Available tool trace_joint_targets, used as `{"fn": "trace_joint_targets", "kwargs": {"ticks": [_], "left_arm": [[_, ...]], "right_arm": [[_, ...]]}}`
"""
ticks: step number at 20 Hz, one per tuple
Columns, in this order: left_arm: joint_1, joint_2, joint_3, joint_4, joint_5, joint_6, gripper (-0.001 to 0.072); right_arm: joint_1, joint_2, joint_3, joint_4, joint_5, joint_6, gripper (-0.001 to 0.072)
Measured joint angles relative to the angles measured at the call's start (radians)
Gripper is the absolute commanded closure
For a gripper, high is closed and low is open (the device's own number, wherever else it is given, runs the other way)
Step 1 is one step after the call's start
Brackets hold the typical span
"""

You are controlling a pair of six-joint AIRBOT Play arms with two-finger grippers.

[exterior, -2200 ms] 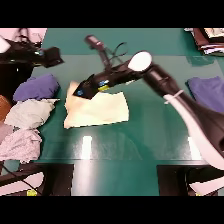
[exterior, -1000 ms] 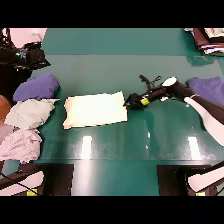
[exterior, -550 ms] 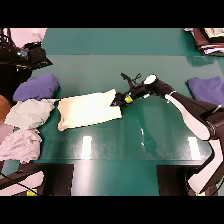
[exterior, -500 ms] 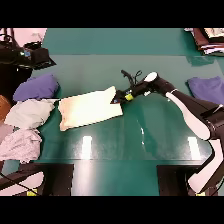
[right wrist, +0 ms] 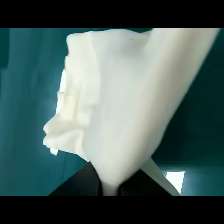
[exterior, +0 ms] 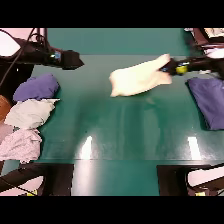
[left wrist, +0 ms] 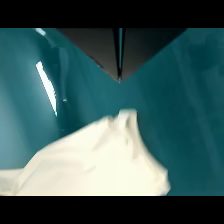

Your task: Fold the shirts.

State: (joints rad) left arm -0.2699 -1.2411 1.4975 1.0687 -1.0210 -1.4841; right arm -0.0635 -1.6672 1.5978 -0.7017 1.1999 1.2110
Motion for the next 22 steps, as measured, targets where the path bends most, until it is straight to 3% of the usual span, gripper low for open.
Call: {"fn": "trace_joint_targets", "kwargs": {"ticks": [6, 12, 22], "left_arm": [[-0.068, -0.002, 0.000, 0.000, 0.111, 0.000, 0.0678], [-0.079, -0.013, -0.006, 0.001, 0.132, 0.000, 0.0677], [-0.081, -0.017, -0.016, -0.003, 0.105, -0.002, 0.0678]], "right_arm": [[-0.338, 0.058, 0.003, -0.002, -0.084, 0.025, 0.0695], [-0.458, 0.067, 0.065, 0.060, -0.128, 0.030, 0.0695], [-0.509, 0.069, 0.375, 0.010, 0.123, 0.028, 0.0695]]}}
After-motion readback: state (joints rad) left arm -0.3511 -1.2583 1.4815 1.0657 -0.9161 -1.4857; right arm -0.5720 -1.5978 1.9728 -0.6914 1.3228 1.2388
